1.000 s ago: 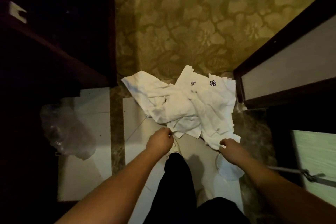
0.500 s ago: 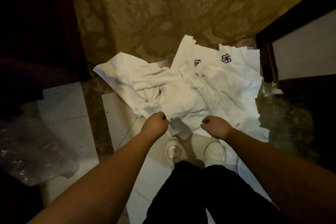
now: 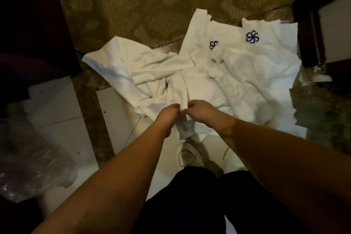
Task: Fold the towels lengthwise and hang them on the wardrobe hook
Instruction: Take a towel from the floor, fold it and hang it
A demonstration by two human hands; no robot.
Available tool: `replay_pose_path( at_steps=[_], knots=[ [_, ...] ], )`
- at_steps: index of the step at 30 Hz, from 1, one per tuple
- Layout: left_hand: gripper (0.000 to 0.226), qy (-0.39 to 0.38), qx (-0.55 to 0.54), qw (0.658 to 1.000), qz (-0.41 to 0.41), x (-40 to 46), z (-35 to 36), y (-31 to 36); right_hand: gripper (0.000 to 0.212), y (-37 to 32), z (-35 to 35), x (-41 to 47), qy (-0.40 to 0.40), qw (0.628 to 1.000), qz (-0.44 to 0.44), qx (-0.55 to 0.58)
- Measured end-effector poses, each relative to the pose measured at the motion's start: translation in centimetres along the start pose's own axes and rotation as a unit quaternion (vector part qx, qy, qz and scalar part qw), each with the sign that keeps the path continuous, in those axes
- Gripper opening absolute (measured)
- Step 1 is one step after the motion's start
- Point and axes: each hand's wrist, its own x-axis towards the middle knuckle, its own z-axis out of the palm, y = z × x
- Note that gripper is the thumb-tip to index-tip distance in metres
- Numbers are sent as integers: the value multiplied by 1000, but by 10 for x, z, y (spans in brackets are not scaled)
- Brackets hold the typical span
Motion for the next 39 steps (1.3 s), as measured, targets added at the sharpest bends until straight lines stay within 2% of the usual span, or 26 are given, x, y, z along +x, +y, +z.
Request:
replay_pose_path(
  at_steps=[3, 6, 11, 17, 20, 22, 27, 30, 32, 35, 39],
  knots=[
    [46, -22, -38, 999, 12, -34, -3, -3, 36, -4, 0, -31, -2, 999, -38, -19],
    [44, -23, -60, 998, 16, -71, -8, -10, 14, 0, -3, -79, -6, 997, -72, -24],
    [32, 11, -96, 992, 75, -144, -25, -6, 23, -6, -13, -161, -8, 988, -152, -37],
    [64, 32, 28, 977, 208, -236, -55, 31, 17, -51, -59, -255, 6, 971, -210, -112],
    [51, 22, 78, 963, 257, -280, -76, 56, 7, -78, -91, -301, 14, 957, -243, -159],
    [40, 42, 148, 943, 295, -310, -90, 72, 5, -95, -111, -336, 16, 949, -256, -186],
    [19, 141, 244, 878, 387, -398, -124, 115, 14, -142, -157, -434, 79, 929, -299, -204],
    [15, 170, 249, 850, 432, -463, -144, 141, 5, -167, -185, -491, 128, 911, -340, -194],
    [18, 189, 243, 849, 428, -512, -156, 155, 6, -183, -200, -532, 151, 897, -365, -200],
    [37, 226, 198, 861, 410, -577, -169, 170, 11, -205, -218, -589, 200, 868, -400, -217],
    [30, 268, 132, 851, 432, -658, -179, 172, 18, -230, -235, -661, 259, 810, -468, -241]
  ],
)
